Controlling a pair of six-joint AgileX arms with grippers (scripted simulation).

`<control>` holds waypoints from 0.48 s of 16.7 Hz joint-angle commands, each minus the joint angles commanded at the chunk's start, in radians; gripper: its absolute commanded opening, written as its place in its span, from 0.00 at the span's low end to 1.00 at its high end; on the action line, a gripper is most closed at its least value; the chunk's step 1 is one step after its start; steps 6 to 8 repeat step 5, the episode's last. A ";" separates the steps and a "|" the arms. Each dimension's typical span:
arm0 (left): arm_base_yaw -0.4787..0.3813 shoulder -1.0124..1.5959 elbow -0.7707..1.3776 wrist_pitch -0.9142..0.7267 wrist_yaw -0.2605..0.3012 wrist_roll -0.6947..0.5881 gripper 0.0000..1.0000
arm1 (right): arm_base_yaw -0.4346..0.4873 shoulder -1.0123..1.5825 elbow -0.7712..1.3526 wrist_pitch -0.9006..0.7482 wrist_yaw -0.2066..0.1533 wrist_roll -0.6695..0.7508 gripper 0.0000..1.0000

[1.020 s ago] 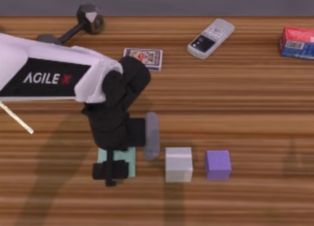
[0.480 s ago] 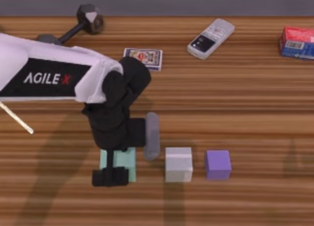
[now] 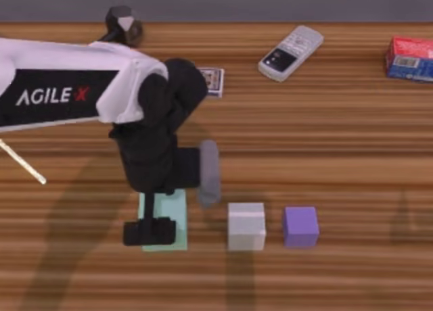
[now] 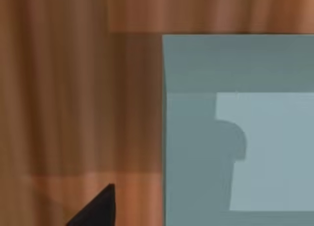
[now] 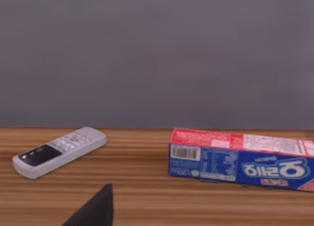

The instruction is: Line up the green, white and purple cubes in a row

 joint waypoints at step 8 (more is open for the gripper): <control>0.011 -0.066 0.077 -0.142 0.003 -0.004 1.00 | 0.000 0.000 0.000 0.000 0.000 0.000 1.00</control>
